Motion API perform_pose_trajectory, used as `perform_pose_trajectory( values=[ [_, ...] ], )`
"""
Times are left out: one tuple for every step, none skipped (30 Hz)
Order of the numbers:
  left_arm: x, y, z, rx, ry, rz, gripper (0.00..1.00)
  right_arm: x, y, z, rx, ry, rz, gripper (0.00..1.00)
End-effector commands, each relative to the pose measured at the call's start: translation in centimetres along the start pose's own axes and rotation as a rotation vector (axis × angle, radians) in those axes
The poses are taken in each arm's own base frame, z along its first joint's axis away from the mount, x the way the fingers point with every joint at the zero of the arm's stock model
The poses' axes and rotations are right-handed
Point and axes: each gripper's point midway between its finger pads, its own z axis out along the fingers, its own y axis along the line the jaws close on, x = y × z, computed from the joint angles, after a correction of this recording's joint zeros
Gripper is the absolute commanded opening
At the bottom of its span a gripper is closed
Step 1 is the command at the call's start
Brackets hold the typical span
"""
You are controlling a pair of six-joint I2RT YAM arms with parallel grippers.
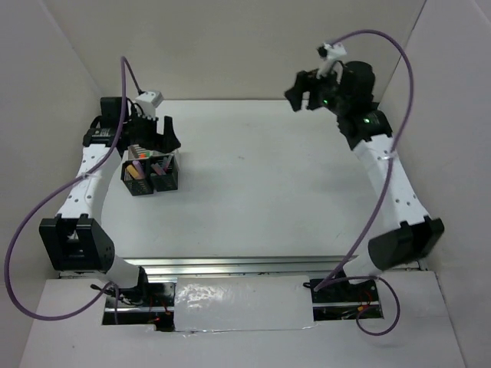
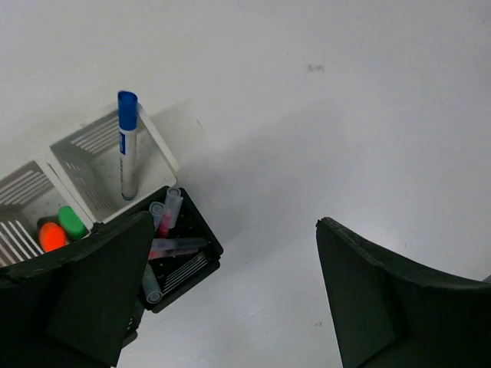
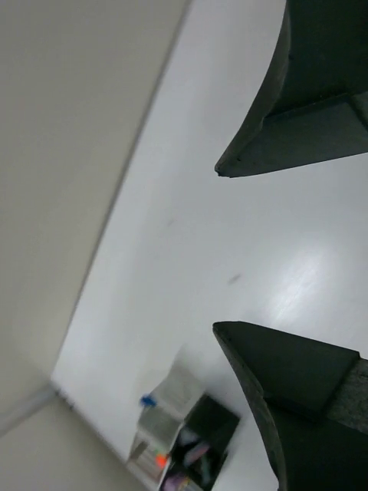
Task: Sort the stationery into containers
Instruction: Reset both arms
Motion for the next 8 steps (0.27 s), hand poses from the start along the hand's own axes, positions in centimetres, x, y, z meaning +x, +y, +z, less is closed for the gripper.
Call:
perform_pose_trajectory(
  values=[
    [-0.4, 0.4, 0.5, -0.053, -0.017, -0.014, 0.99, 7.2, -4.9, -4.3, 0.136, 0.185, -0.004, 0.82],
    [-0.4, 0.3, 0.9, -0.076, -0.014, -0.013, 0.99, 9.0, -6.1, -6.5, 0.186, 0.201, 0.010, 0.83],
    [-0.2, 0.7, 1.0, -0.098, -0.012, -0.020, 0.99, 9.9, -7.2, -7.6, 0.217, 0.207, 0.018, 0.84],
    [-0.2, -0.3, 1.5, -0.098, -0.009, -0.040, 0.99, 10.6, -7.9, -8.9, 0.239, 0.212, 0.025, 0.89],
    [0.1, -0.2, 1.9, -0.119, -0.001, -0.041, 0.99, 12.4, -9.9, -11.2, 0.313, 0.229, 0.052, 0.91],
    [0.1, -0.3, 1.9, -0.123, 0.000, -0.042, 0.99, 13.1, -10.2, -12.1, 0.329, 0.229, 0.066, 0.91],
    [0.3, -0.3, 2.1, -0.123, 0.007, -0.043, 0.99, 14.9, -10.6, -12.9, 0.339, 0.253, 0.086, 0.92],
    [0.3, -0.4, 2.0, -0.125, 0.007, -0.040, 0.99, 14.5, -10.6, -13.9, 0.357, 0.229, 0.080, 0.92]
  ],
)
